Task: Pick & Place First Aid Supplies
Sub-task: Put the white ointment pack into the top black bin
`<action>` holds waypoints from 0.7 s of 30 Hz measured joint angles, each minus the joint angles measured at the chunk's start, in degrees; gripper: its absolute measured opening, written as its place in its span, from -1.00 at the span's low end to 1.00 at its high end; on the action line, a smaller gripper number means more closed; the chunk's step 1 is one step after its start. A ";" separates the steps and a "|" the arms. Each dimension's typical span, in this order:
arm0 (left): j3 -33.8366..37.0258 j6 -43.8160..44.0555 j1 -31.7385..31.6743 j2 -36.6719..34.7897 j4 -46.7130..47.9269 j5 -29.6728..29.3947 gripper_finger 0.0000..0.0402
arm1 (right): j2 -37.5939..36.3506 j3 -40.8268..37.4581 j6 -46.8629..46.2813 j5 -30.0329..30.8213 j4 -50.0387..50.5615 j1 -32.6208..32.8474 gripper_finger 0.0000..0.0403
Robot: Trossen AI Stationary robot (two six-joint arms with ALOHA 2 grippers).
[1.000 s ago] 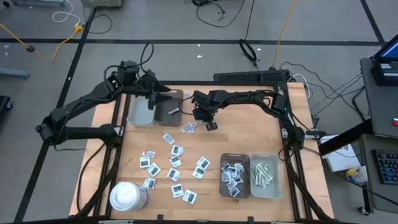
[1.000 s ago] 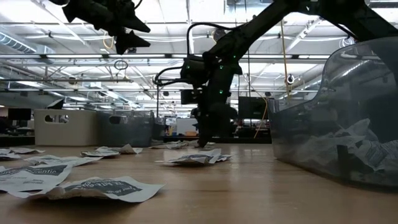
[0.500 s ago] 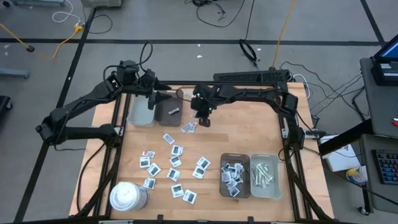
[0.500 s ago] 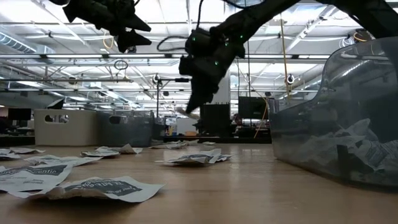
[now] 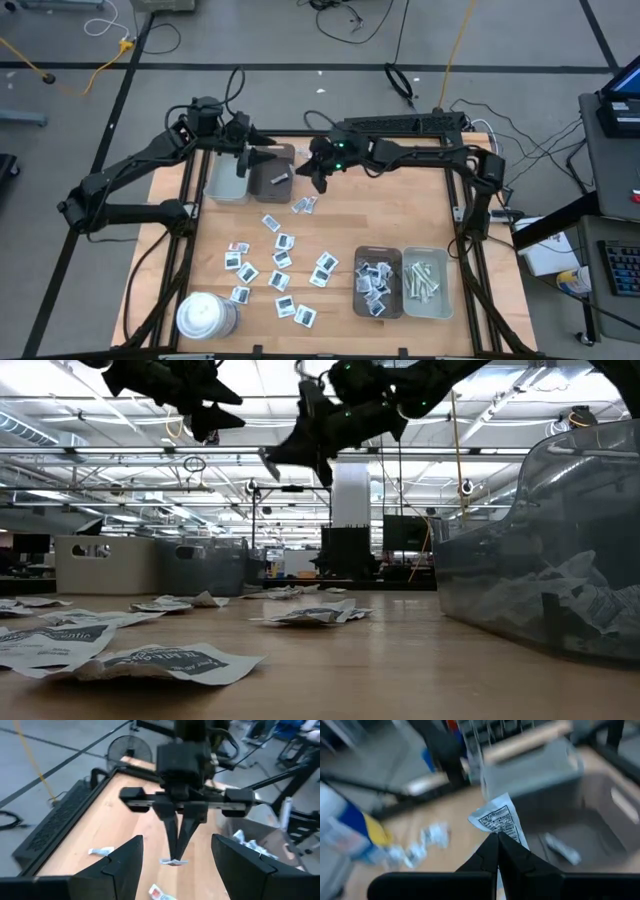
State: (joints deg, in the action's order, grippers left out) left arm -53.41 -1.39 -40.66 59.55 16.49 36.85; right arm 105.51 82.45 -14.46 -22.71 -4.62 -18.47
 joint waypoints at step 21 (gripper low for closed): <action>0.00 -5.26 8.07 7.01 -2.20 4.60 0.08 | -1.37 -3.78 -7.36 -3.09 -16.15 2.11 -1.00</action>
State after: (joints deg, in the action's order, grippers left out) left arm -53.41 -6.65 -32.59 66.56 14.29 41.45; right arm 104.14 78.67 -21.82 -25.80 -20.78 -16.36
